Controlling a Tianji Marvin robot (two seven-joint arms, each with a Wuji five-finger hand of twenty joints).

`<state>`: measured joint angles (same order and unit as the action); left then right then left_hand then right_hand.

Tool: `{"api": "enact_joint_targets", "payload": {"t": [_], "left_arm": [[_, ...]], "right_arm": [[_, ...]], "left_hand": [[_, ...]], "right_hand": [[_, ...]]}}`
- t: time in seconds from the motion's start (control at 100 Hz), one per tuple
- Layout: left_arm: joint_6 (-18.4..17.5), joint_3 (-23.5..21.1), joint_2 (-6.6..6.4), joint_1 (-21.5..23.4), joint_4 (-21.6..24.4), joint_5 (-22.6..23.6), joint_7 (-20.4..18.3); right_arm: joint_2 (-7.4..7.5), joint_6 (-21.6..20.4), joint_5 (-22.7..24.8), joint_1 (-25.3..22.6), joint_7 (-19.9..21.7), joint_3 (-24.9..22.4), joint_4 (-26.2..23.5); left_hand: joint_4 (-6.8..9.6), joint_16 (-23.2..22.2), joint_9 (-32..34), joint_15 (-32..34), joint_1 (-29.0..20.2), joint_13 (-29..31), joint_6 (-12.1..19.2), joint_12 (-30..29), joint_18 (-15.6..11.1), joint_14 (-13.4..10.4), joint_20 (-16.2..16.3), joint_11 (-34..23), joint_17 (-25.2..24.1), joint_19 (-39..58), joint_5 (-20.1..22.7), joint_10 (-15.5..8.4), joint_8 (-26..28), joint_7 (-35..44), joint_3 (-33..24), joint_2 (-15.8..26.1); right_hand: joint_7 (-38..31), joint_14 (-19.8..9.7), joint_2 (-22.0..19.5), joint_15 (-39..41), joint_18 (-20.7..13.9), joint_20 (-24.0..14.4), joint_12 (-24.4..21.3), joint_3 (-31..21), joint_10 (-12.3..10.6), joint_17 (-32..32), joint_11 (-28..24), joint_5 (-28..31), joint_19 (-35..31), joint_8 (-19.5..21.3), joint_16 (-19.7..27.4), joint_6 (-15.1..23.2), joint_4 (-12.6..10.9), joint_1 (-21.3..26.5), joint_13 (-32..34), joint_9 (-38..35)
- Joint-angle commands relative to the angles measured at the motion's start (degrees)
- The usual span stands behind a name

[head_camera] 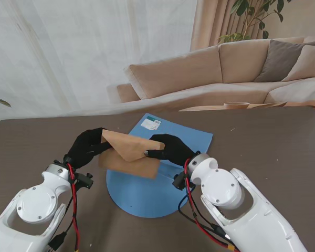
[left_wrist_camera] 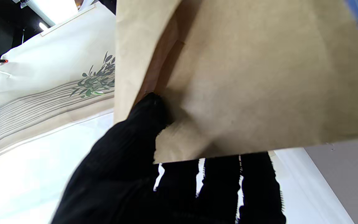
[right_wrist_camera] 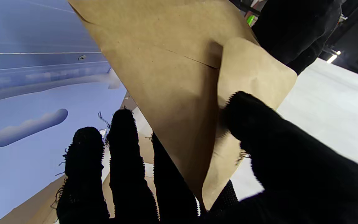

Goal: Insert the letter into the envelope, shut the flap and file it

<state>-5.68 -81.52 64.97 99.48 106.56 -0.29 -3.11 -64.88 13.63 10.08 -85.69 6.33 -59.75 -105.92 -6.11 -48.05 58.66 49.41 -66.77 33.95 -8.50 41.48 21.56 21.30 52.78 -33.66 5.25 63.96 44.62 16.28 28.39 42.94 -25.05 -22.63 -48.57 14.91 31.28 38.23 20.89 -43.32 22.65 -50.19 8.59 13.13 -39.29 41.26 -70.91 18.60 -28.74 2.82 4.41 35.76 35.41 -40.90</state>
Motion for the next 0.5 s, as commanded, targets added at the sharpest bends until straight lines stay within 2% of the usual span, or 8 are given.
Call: {"api": "enact_joint_targets", "payload": {"t": [0.0,0.1,0.14,0.19,0.26,0.29,0.32,0.49], "left_arm": [[0.1,0.1,0.34,0.4,0.7,-0.2,-1.2],[0.6,-0.4,0.05,0.6,0.9,-0.7,-2.7],[0.7,-0.8,-0.21,0.6,0.9,-1.0,-4.1],[0.6,-1.5,-0.73,0.7,0.8,-1.2,-6.6],[-0.3,-2.4,-1.44,0.6,0.2,-1.2,-9.6],[-0.9,-2.7,-1.72,0.5,-0.1,-1.4,-10.9],[-1.4,-2.9,-1.95,0.4,-0.4,-1.5,-11.8],[-3.6,-3.4,-2.71,-0.3,-1.8,-2.2,-15.1]], "right_arm": [[-0.53,-1.4,-0.4,0.0,-0.6,0.4,0.9],[-1.19,-2.2,-1.7,0.1,-2.7,0.7,1.5],[-1.46,-2.4,-2.0,0.0,-3.6,0.7,1.6],[-1.80,-2.3,-2.3,-0.1,-4.8,0.7,1.7],[-2.19,-2.2,-2.3,-0.4,-6.3,0.7,1.7],[-2.24,-2.2,-2.2,-0.5,-6.6,0.7,1.7],[-2.25,-2.2,-2.0,-0.6,-6.7,0.6,1.6],[-2.08,-2.1,0.0,-0.8,-6.9,0.7,1.4]], "left_hand": [[0.38,-0.7,1.5,-0.2,-3.1,-0.4,1.0,0.7,-0.6,-0.3,-1.2,-0.5,-0.6,1.1,3.0,-1.4,1.6,2.4,-1.8,2.2],[0.49,0.3,-0.6,-3.0,-4.2,-3.4,0.0,0.5,-1.7,-1.6,-1.9,3.3,-2.2,-0.8,0.7,-2.7,-0.8,0.0,-1.2,2.3],[0.46,-1.1,-2.9,-5.7,-3.6,-6.3,0.0,2.9,-2.8,-2.9,-2.0,8.5,-3.3,-2.2,-2.5,-3.0,-1.2,-2.4,-2.6,1.6],[0.21,1.4,-8.4,-8.9,-1.1,-11.5,0.2,5.3,-4.4,-5.7,-2.2,13.4,-5.3,-4.7,-8.0,-4.8,-0.4,-6.1,-4.7,0.5],[-0.03,2.6,-20.0,-13.0,8.0,-16.3,-0.4,-0.7,-5.5,-7.8,-1.8,7.0,-7.5,-9.3,-14.3,-6.5,-0.7,-9.8,-13.2,-1.7],[1.51,2.9,-24.5,-14.7,12.2,-18.1,-0.6,-6.4,-6.0,-8.6,-1.4,4.1,-8.3,-11.3,-16.4,-7.3,-1.4,-10.9,-16.6,-2.2],[1.90,3.1,-26.6,-15.8,14.1,-19.2,-0.9,-8.5,-6.1,-9.0,-1.5,3.7,-8.8,-12.6,-17.7,-7.5,-2.0,-11.8,-17.0,-3.6],[1.05,3.8,-32.1,-20.3,19.7,-22.3,-1.4,-11.2,-6.5,-10.4,-1.7,6.4,-10.0,-19.4,-21.8,-8.6,-5.0,-17.0,-16.7,-8.6]], "right_hand": [[-6.9,-1.9,1.2,3.1,-0.8,-1.2,0.8,-2.1,-1.6,2.3,-1.8,5.1,-2.8,-0.9,-1.4,4.6,1.5,4.0,4.6,-5.2],[-9.1,-0.5,0.1,6.7,0.7,-1.0,1.4,-3.6,-0.9,6.5,-1.9,7.1,-5.6,2.5,-2.0,6.6,1.4,7.3,10.6,-12.6],[-9.8,-0.1,-0.2,8.9,1.4,-1.1,2.2,-4.0,-0.5,8.8,-3.0,7.0,-7.4,5.0,-2.5,6.9,1.0,8.0,13.4,-15.6],[-9.9,0.6,-0.4,12.1,1.8,-0.8,3.7,-4.7,0.2,10.1,-5.1,7.0,-9.8,8.7,-3.2,7.0,0.6,8.1,14.9,-16.9],[-10.7,0.9,-0.3,15.6,2.3,-1.2,5.2,-5.7,0.9,11.2,-7.9,6.8,-12.0,11.6,-4.3,6.7,0.2,8.3,16.1,-18.0],[-10.8,0.9,-0.2,16.1,2.2,-1.3,5.5,-5.9,1.0,11.3,-8.4,6.8,-12.4,12.0,-4.5,6.5,0.1,8.4,16.3,-18.1],[-10.9,0.9,-0.2,16.7,2.2,-1.4,5.8,-6.0,1.2,11.3,-8.9,6.8,-12.8,12.6,-4.7,6.5,0.0,8.4,16.2,-18.0],[-10.8,0.8,-0.1,18.1,2.1,-1.5,6.3,-6.3,1.2,11.7,-9.9,6.9,-13.9,13.8,-5.1,6.3,-0.1,8.3,16.4,-18.2]]}}
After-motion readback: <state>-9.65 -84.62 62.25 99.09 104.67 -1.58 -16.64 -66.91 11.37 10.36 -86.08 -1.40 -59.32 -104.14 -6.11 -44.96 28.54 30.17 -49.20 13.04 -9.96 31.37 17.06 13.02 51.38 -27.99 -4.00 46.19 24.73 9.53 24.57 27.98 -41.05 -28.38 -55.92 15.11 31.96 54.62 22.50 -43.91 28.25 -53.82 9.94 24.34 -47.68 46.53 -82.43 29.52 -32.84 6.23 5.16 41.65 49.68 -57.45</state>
